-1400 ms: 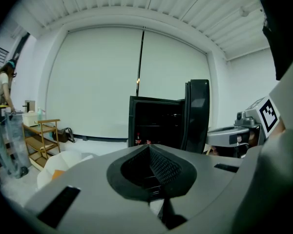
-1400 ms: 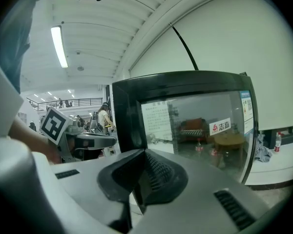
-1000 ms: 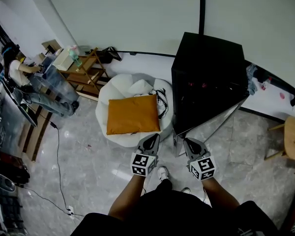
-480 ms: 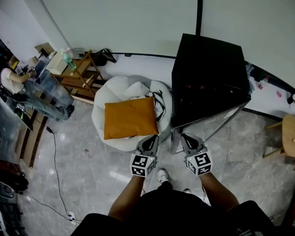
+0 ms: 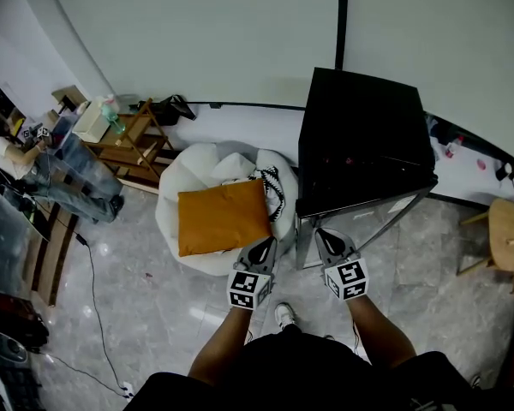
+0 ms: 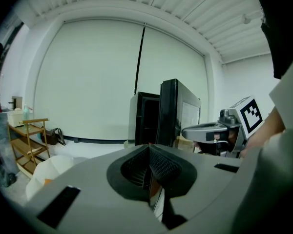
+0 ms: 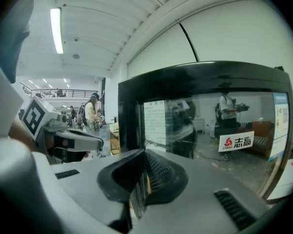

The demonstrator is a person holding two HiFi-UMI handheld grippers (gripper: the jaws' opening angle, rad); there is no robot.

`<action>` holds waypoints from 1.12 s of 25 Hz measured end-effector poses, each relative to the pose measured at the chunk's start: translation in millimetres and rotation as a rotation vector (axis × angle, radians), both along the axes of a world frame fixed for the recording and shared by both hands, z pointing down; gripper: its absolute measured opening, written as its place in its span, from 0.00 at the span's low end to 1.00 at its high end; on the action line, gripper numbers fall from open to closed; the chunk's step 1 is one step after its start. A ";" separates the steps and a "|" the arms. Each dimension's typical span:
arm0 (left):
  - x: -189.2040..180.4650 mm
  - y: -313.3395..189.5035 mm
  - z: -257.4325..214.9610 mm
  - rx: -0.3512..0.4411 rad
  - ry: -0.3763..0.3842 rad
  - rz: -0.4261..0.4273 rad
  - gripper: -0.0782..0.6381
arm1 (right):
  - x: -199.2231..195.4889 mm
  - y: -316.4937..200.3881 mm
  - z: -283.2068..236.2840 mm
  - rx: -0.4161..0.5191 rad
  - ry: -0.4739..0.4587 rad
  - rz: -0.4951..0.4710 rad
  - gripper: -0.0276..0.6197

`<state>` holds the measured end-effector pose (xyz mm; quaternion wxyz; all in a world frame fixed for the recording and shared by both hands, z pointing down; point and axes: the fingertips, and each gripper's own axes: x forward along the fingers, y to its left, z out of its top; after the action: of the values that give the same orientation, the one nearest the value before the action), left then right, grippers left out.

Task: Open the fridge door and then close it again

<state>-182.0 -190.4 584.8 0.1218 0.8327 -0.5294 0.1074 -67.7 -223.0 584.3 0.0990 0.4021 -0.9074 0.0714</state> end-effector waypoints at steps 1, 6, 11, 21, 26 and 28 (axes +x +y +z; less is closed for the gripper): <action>-1.3 -2.8 1.0 -0.003 0.001 0.003 0.14 | -1.8 -3.7 -0.5 0.002 0.000 0.003 0.07; -5.4 -16.4 0.9 -0.004 -0.003 0.022 0.14 | -6.8 -19.6 -2.2 0.004 0.002 0.024 0.07; -9.1 -33.9 0.2 0.011 -0.005 0.041 0.14 | -11.4 -36.2 -1.1 0.013 0.004 0.036 0.07; -18.0 -61.3 2.3 0.019 -0.021 0.074 0.14 | -16.3 -67.6 0.0 0.038 0.019 0.080 0.07; -21.5 -66.2 5.4 0.016 -0.027 0.086 0.14 | -17.0 -84.1 3.7 0.040 0.048 0.118 0.07; -23.6 -67.5 6.3 0.016 -0.030 0.088 0.14 | -17.5 -91.0 4.7 0.034 0.060 0.135 0.07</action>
<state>-205.6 -257.9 591.0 0.1024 0.8544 -0.4949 0.1208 -85.1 -314.0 589.0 0.1140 0.4661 -0.8759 0.0503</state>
